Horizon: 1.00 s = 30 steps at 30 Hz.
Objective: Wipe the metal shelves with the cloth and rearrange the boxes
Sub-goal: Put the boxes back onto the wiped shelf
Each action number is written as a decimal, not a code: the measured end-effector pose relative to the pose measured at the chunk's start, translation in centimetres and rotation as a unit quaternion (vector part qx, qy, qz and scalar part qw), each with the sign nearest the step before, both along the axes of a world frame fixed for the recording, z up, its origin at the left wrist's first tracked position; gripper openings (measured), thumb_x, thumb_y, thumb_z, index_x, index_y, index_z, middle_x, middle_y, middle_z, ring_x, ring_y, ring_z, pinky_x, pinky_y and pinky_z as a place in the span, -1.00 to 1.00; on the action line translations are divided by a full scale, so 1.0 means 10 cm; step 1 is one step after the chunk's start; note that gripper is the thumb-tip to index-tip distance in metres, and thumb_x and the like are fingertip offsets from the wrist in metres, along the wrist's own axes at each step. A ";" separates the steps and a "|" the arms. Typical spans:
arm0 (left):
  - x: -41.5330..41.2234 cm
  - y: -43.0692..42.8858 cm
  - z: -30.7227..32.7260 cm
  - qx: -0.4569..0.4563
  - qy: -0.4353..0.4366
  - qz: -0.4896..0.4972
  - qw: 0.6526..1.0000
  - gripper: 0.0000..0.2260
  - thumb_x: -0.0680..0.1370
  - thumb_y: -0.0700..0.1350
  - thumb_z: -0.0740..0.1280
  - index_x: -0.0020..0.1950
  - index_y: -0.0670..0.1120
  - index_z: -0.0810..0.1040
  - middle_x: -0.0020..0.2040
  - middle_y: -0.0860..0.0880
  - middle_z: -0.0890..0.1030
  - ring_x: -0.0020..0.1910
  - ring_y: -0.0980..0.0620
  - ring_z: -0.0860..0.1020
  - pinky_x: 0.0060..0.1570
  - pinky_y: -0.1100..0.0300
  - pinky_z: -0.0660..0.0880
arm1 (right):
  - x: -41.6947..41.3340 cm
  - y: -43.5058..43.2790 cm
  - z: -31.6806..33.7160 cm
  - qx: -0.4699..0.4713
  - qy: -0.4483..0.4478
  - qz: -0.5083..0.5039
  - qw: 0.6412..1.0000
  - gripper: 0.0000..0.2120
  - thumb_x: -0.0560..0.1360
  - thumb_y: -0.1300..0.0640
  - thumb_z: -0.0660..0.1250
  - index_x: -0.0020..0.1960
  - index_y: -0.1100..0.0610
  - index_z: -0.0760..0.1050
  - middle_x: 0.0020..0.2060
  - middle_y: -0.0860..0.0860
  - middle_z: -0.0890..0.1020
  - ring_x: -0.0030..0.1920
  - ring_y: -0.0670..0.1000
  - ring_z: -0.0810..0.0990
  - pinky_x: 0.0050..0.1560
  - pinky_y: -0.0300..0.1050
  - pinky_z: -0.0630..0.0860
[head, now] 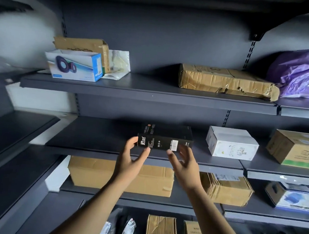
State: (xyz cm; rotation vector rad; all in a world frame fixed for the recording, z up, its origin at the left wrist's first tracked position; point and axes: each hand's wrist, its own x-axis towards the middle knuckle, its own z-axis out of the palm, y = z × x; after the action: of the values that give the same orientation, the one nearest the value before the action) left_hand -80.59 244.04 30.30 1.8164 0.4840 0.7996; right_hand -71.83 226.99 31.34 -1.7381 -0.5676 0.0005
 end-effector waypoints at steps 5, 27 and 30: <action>-0.40 0.07 0.21 0.019 -0.025 0.015 0.999 -0.31 0.41 0.35 0.40 0.47 0.16 0.36 0.47 0.17 0.42 0.45 0.21 0.34 0.45 0.05 0.33 | -0.40 0.21 0.20 0.033 -0.023 0.066 0.997 -0.32 0.43 -0.26 0.39 0.46 -0.01 0.36 0.36 -0.16 0.46 0.37 -0.17 0.42 0.34 -0.24 0.37; -0.36 2.32 1.93 0.206 -0.259 0.027 0.943 -0.44 0.45 0.18 0.38 0.40 -0.02 0.47 0.25 0.17 0.51 0.20 0.18 0.50 0.24 0.36 0.37 | -0.43 2.68 1.91 0.132 -0.231 0.094 0.959 -0.45 0.45 -0.18 0.45 0.38 -0.14 0.38 0.20 -0.52 0.47 0.30 -0.38 0.44 0.33 -0.32 0.37; -0.38 2.66 2.07 0.230 -0.287 0.045 0.929 -0.45 0.46 0.15 0.39 0.38 -0.06 0.47 0.28 0.10 0.54 0.24 0.21 0.49 0.23 0.38 0.36 | -0.43 2.99 2.06 0.128 -0.238 0.095 0.958 -0.53 0.45 -0.14 0.47 0.24 -0.35 0.31 0.13 -0.64 0.43 0.23 -0.46 0.43 0.22 -0.45 0.35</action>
State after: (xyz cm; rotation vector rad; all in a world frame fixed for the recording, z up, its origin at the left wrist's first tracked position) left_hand -84.37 270.59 51.04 1.8612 -0.0141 1.5458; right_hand -76.10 256.87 51.91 -1.4236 -1.0392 -0.3510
